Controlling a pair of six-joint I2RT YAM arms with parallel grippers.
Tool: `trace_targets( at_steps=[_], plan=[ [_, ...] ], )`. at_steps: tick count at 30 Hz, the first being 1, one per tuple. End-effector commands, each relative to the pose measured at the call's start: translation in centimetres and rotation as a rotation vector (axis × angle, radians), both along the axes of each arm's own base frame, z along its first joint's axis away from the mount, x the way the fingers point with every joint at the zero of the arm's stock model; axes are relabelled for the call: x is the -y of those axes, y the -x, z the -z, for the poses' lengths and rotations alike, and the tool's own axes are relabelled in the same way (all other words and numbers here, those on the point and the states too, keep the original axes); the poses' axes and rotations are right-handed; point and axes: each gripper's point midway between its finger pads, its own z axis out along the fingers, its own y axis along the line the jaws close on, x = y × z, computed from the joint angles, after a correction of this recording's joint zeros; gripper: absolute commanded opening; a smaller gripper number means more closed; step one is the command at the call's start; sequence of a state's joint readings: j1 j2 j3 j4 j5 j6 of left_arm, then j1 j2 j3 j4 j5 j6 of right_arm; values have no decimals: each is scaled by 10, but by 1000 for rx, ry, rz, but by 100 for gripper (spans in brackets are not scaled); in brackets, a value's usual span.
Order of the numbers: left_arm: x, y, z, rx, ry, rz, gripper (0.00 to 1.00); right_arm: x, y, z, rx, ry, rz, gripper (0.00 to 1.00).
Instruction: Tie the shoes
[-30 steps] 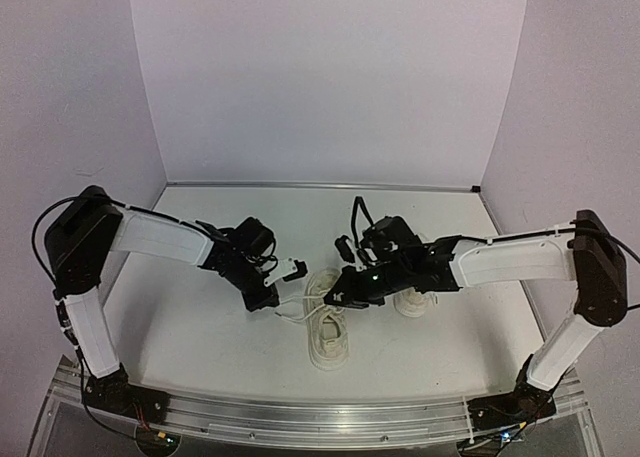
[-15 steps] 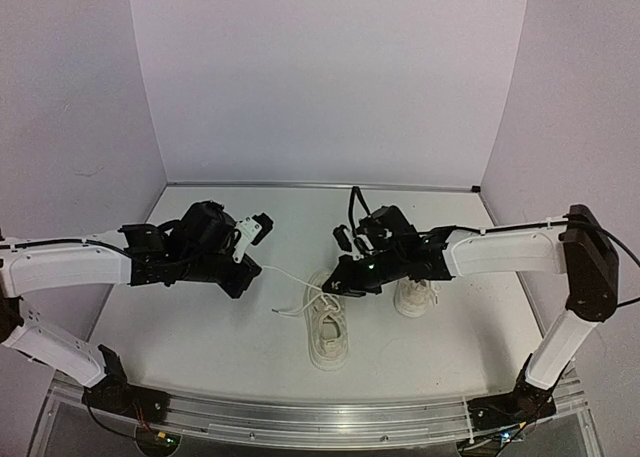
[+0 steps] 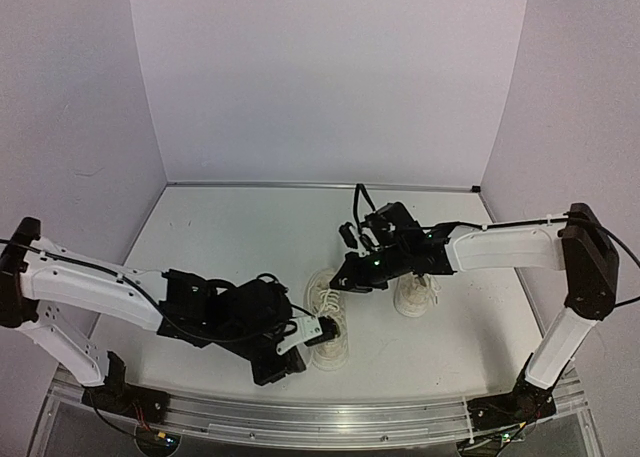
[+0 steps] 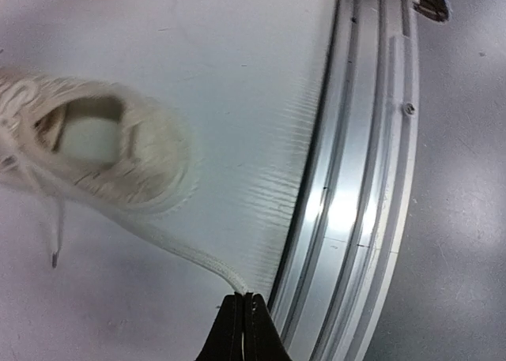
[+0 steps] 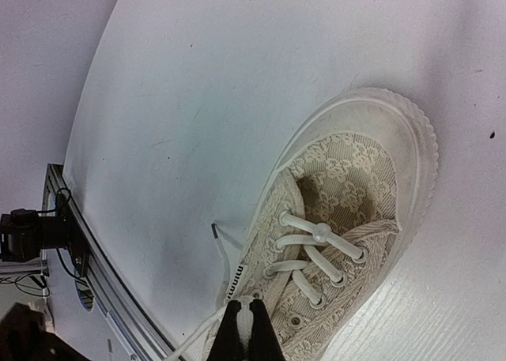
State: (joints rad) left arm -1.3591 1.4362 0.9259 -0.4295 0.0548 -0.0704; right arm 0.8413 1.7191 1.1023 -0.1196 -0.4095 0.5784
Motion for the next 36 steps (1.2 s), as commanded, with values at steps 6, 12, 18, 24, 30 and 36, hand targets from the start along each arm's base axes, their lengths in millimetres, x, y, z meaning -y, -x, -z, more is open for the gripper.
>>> trace_targets(
  at_steps=[6, 12, 18, 24, 30, 36],
  plan=[
    [122, 21, -46, 110, 313, 416, 0, -1, -5, -22, 74, -34, -63, 0],
    [163, 1, -56, 242, 349, 491, 0, -4, -2, -26, 82, -52, -103, 0],
    [170, -40, -63, 354, 403, 478, 0, -5, -3, -26, 78, -64, -124, 0],
    [175, -66, -46, 444, 343, 455, 2, -6, -6, -25, 74, -70, -131, 0],
    [177, -78, -30, 476, 299, 417, 20, -6, -8, -23, 66, -73, -131, 0],
    [167, -77, -48, 465, 320, 379, 38, -7, -7, -23, 56, -79, -139, 0]
  ],
)
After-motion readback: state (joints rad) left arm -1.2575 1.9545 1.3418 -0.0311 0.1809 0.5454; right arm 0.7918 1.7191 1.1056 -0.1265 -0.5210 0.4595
